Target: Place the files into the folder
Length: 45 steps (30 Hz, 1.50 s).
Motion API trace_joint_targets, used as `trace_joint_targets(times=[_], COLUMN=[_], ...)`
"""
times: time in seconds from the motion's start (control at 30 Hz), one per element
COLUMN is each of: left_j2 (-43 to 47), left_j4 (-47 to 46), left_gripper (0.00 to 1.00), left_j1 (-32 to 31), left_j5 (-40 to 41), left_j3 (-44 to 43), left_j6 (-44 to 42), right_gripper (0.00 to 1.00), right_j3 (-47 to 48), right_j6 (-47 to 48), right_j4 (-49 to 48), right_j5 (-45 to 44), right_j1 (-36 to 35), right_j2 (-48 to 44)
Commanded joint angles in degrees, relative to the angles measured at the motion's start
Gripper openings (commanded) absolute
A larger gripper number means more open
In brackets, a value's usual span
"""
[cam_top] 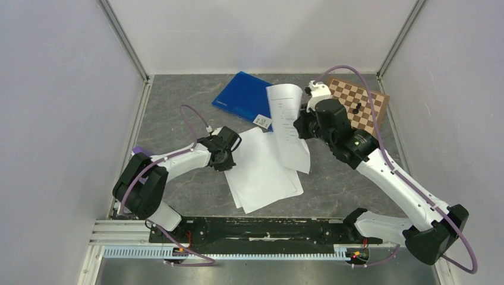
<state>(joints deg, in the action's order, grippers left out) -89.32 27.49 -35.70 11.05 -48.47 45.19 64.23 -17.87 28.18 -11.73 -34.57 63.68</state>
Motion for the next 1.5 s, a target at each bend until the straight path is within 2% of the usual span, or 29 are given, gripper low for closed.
trace_joint_targets(times=[0.0,0.17,0.33,0.43,0.5,0.6,0.7,0.77,0.9,0.97,1.07,1.23,1.3,1.47], left_j2=[4.7,9.2,11.8,12.2,11.7,10.4,9.1,8.2,7.2,6.4,4.2,0.9,-1.2,-5.6], left_j4=[3.8,6.7,8.6,7.6,6.8,5.6,4.5,4.4,4.1,3.9,3.7,3.2,3.0,2.7], left_gripper=[0.03,0.08,0.11,0.12,0.12,0.12,0.12,0.12,0.13,0.13,0.13,0.06,0.03,0.02], left_j1=[1.5,4.3,6.9,7.7,7.9,7.9,7.9,7.9,7.9,7.9,8.0,8.0,8.0,7.2], left_j5=[2.9,4.4,7.2,6.3,5.3,4.2,3.8,3.9,3.9,4.0,4.7,7.2,7.1,7.1], left_j3=[-1.2,-2.7,-2.0,0.1,1.1,2.6,3.9,4.1,3.7,3.2,2.4,1.8,1.0,-1.6], left_j6=[-3.3,-3.8,-2.1,-0.7,-0.2,0.2,0.4,0.3,0.4,0.8,1.5,2.5,2.5,1.6], right_gripper=[0.0,0.0,0.02,0.07,0.16,0.41,0.6,0.65,0.69,0.68,0.56,0.56,0.47,0.31], right_j3=[5.4,2.8,-2.7,-7.4,-8.2,-9.5,-10.8,-11.5,-12.0,-12.6,-13.6,-17.8,-19.1,-22.1], right_j6=[2.2,1.2,1.9,0.6,0.3,0.4,0.2,0.1,0.3,0.3,0.9,2.5,2.2,0.8], right_j4=[1.7,-2.6,-6.7,-11.7,-12.1,-13.4,-14.4,-14.3,-13.0,-13.6,-15.8,-25.2,-27.1,-30.7], right_j5=[9.6,19.2,16.8,15.8,11.3,6.4,4.2,0.9,-5.2,-6.3,-5.8,2.6,3.6,5.4], right_j1=[-2.2,-2.3,-2.5,-2.6,-3.6,-5.3,-5.9,-6.0,-5.9,-5.9,-5.5,-1.7,-0.6,-0.4], right_j2=[3.3,8.0,15.8,20.1,23.1,25.4,24.7,23.3,21.3,21.4,23.4,25.3,25.8,27.5])
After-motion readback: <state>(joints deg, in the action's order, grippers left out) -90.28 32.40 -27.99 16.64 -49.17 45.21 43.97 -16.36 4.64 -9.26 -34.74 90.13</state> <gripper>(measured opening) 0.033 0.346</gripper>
